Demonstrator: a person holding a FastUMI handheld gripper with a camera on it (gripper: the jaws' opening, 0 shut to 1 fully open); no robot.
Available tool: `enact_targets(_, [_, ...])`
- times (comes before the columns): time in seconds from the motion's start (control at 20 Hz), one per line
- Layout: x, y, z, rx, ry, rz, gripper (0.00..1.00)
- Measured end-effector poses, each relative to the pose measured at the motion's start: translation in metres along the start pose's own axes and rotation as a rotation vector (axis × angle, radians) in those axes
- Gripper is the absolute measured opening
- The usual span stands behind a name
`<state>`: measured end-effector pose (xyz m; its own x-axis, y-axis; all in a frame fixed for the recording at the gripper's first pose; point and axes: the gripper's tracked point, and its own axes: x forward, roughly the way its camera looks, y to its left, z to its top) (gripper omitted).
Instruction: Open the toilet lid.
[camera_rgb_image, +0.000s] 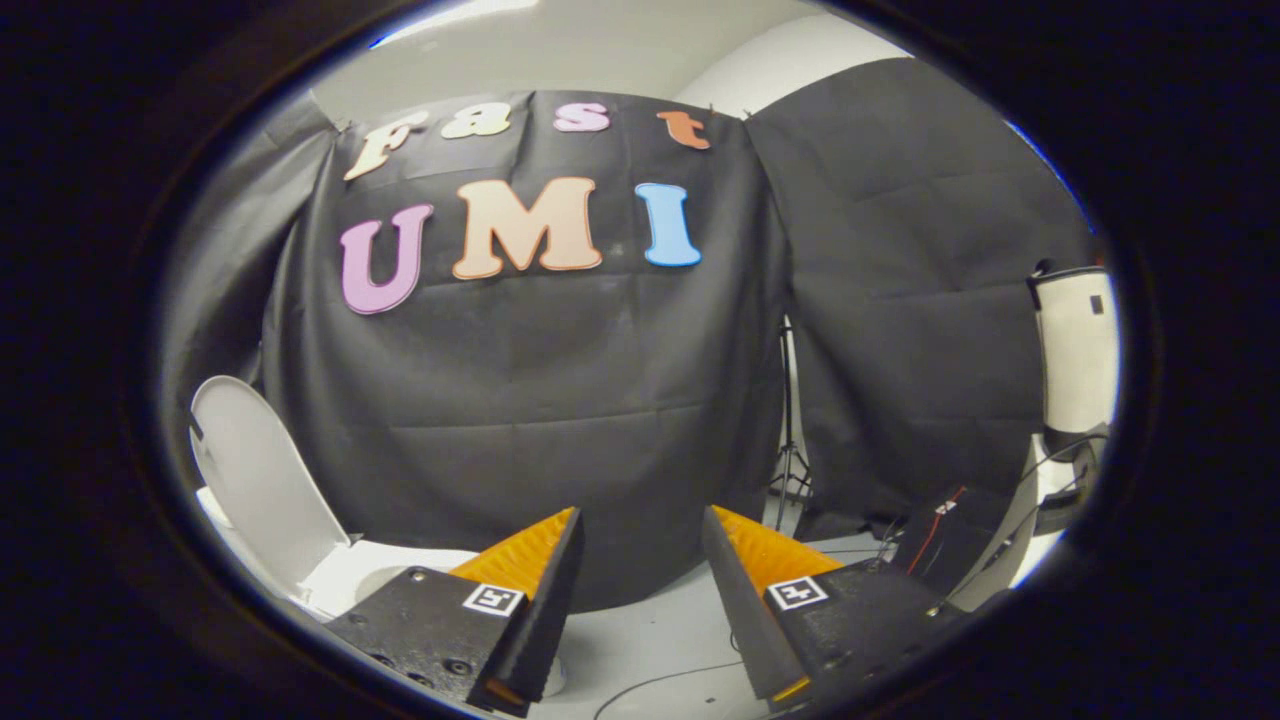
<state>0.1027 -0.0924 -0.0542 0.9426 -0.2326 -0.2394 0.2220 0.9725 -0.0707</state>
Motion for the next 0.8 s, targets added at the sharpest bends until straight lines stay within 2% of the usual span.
enact_targets(0.25, [0.023,-0.002,0.023,-0.037,-0.008,0.192,0.71])
enact_targets(0.45, [0.050,-0.022,0.049,-0.023,-0.065,0.276,0.70])
enact_targets(0.65, [0.062,-0.047,0.065,-0.006,-0.123,0.294,0.68])
enact_targets(0.8, [0.061,-0.073,0.049,-0.054,-0.064,0.224,0.68])
